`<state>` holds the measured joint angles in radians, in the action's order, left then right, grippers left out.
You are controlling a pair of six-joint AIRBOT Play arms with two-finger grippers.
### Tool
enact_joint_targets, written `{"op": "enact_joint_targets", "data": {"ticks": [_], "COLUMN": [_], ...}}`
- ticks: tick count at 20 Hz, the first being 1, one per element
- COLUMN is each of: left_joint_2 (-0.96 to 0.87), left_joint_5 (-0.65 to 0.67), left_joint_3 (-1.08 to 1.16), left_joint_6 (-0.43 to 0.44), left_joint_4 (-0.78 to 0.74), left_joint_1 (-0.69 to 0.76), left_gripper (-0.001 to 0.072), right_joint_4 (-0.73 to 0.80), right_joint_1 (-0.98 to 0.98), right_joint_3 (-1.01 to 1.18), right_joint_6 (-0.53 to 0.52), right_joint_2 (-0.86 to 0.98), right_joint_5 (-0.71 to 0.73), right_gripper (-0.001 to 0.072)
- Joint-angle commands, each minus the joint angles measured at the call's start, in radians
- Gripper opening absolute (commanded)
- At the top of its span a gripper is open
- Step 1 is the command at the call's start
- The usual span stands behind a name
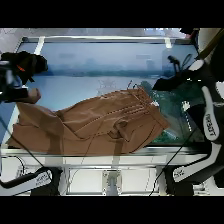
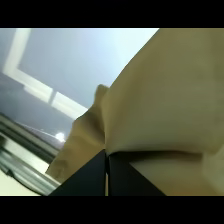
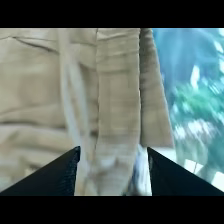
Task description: Fold the clothes and pants, and hang the long-sleeved shirts on hangers.
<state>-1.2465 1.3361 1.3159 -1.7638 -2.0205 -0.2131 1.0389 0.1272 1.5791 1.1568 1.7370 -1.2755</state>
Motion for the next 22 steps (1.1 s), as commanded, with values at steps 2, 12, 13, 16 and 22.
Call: {"op": "enact_joint_targets", "data": {"ticks": [2,12,13,16,22], "left_joint_2": [0.078,0.078,0.076,0.064,0.055], "left_joint_5": [0.044,0.045,0.045,0.044,-0.166], "left_joint_3": [0.002,0.001,0.001,0.001,0.002], "left_joint_6": [0.039,0.041,0.041,0.041,0.014], "left_joint_4": [0.07,0.07,0.07,0.07,0.086], "left_joint_1": [-0.142,-0.157,-0.157,-0.157,-0.157], "left_gripper": [0.0009,0.0009,0.0009,0.0009,0.0009], "right_joint_4": [-0.066,-0.141,-0.141,-0.142,-0.022], "right_joint_1": [-0.053,-0.064,-0.072,-0.103,-0.041], "right_joint_3": [0.067,0.284,0.284,0.285,0.388], "right_joint_6": [0.007,0.061,0.059,0.021,0.125], "right_joint_2": [0.151,0.376,0.381,0.385,0.321], "right_joint_5": [0.16,-0.008,-0.008,0.005,-0.093], "right_gripper": [0.0485,0.0479,0.0478,0.0193,0.002]}}
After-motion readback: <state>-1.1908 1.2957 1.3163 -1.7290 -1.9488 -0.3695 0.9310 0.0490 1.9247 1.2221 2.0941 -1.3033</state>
